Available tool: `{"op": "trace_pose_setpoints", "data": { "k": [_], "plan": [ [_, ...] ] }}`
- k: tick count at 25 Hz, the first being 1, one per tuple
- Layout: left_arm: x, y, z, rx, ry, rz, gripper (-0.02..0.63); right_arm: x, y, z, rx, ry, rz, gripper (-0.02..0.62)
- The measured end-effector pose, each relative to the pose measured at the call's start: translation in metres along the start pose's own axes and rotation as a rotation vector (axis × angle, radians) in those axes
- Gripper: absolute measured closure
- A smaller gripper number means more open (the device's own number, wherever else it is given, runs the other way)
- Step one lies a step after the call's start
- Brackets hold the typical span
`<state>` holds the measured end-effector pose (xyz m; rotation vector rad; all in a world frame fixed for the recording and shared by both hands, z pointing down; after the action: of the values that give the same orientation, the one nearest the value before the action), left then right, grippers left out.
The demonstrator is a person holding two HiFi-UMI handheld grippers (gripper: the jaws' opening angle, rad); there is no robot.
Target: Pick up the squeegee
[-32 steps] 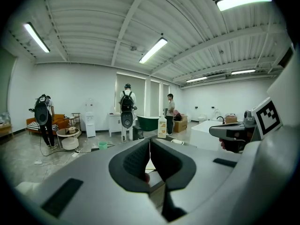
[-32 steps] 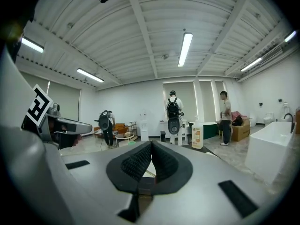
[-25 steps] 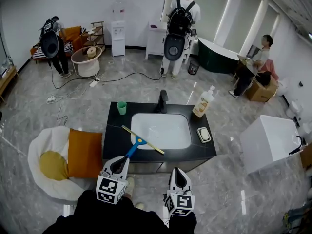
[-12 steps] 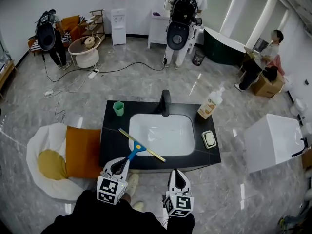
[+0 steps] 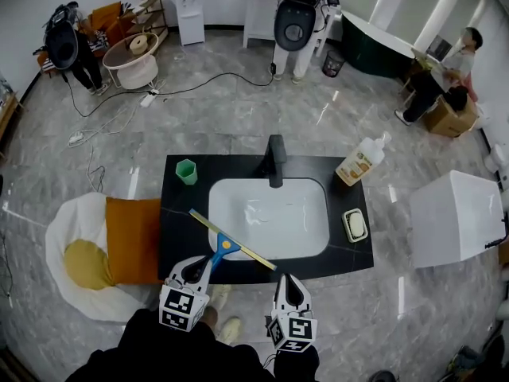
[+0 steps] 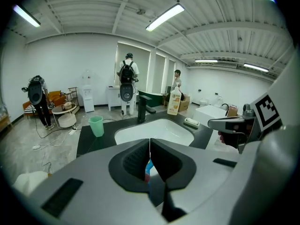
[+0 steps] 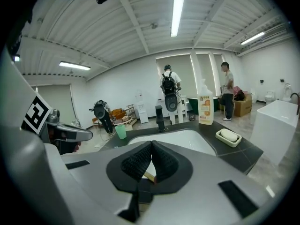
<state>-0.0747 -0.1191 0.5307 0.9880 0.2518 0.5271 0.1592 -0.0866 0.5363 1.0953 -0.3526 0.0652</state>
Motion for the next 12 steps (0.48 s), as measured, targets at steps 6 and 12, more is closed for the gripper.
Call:
{"op": "trace_pose_setpoints", "data": {
  "k": [6,12],
  "plan": [
    [-0.010,0.023,0.040,-0.078,0.030,-0.014,0.581,0.012,0.023,0.037,-0.065,0.013,0.031,0.581],
    [-0.011,0.039,0.068,-0.151,0.074,-0.002,0.581,0.021,0.036,0.060,-0.107,0.021,0.053,0.581]
  ]
}}
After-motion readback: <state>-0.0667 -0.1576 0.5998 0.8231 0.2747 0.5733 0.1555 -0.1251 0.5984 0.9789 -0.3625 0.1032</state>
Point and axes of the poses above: the fingertips, and each gripper's own axes: z forward along the fingers, x to its right, y out of its underside, the point moved 6 cm from there along -z, backward along the fingers, and after that the axes turned 8 degrees about z, right-handed, at the moved point
